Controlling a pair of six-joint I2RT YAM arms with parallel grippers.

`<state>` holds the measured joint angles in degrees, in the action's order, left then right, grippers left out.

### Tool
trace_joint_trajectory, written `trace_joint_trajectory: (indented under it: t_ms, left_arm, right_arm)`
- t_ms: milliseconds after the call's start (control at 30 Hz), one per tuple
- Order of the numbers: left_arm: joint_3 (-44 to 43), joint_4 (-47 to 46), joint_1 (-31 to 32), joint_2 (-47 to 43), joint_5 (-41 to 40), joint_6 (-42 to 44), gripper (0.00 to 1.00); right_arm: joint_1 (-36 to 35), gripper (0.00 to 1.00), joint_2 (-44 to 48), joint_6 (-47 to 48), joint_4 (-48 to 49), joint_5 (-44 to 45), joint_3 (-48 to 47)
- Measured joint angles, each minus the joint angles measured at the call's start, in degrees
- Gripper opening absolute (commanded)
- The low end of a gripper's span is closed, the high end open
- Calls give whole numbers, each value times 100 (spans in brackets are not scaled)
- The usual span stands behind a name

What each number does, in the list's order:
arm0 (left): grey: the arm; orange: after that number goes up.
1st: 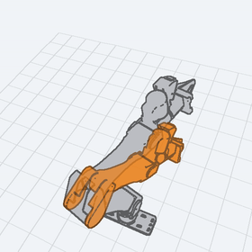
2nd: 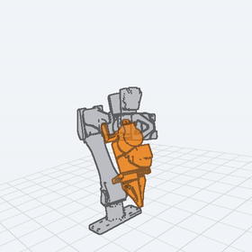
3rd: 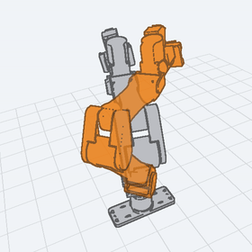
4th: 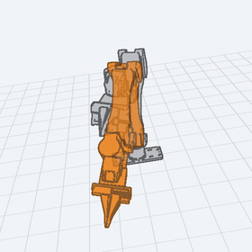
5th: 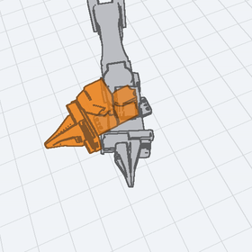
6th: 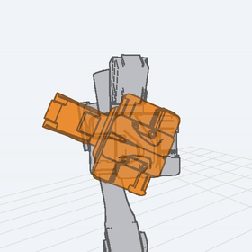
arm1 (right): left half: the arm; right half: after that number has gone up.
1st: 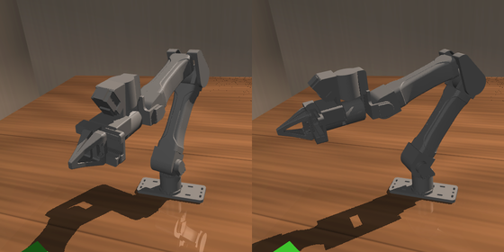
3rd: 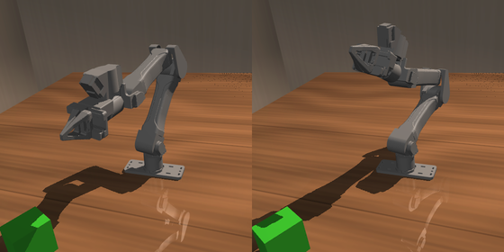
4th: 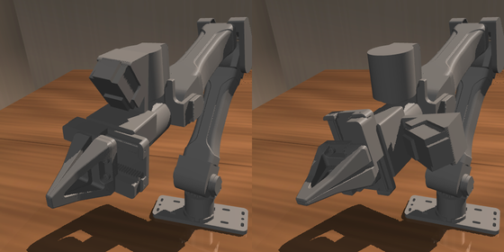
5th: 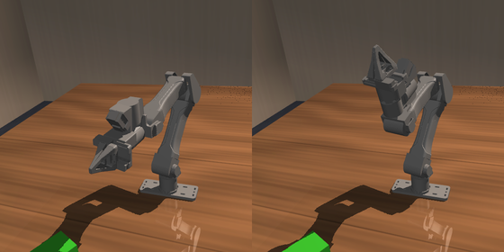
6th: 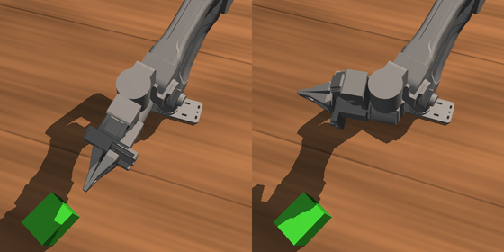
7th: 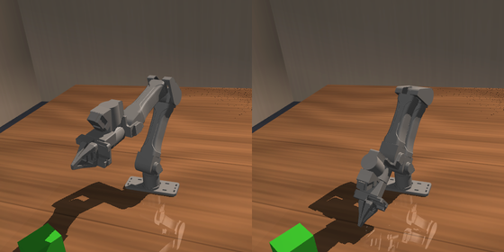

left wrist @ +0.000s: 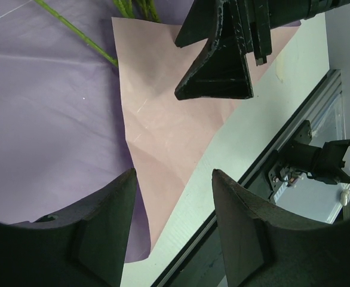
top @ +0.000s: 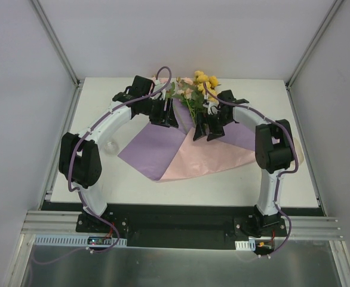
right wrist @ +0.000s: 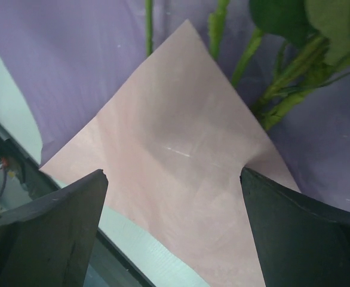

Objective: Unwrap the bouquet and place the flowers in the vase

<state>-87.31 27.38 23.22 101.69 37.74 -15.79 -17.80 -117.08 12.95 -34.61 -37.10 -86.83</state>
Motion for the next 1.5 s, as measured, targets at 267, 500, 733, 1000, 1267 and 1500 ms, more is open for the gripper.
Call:
trace_joint_trajectory:
  t_ms: [267, 500, 733, 1000, 1267, 1500]
  left_arm:
    - [-9, 4, 0, 0, -2, 7, 53]
    - [-20, 15, 0, 35, 2, 7, 52]
    - [-33, 39, 0, 35, 0, 7, 53]
    - [-33, 44, 11, 35, 0, 9, 53]
    - [-33, 50, 157, 35, 26, 9, 53]
    - [-33, 55, 160, 35, 76, 9, 53]
  right_arm:
    - [297, 96, 4, -101, 138, 1045, -2]
    - [387, 96, 11, -70, 299, 601, 131]
    - [330, 97, 367, -120, 538, -442, 887]
    - [96, 97, 2151, -308, 608, -658, 1744]
    - [-428, 96, 4081, -844, 599, -291, 3423]
    - [-544, 96, 6026, -1650, -168, 413, 4310]
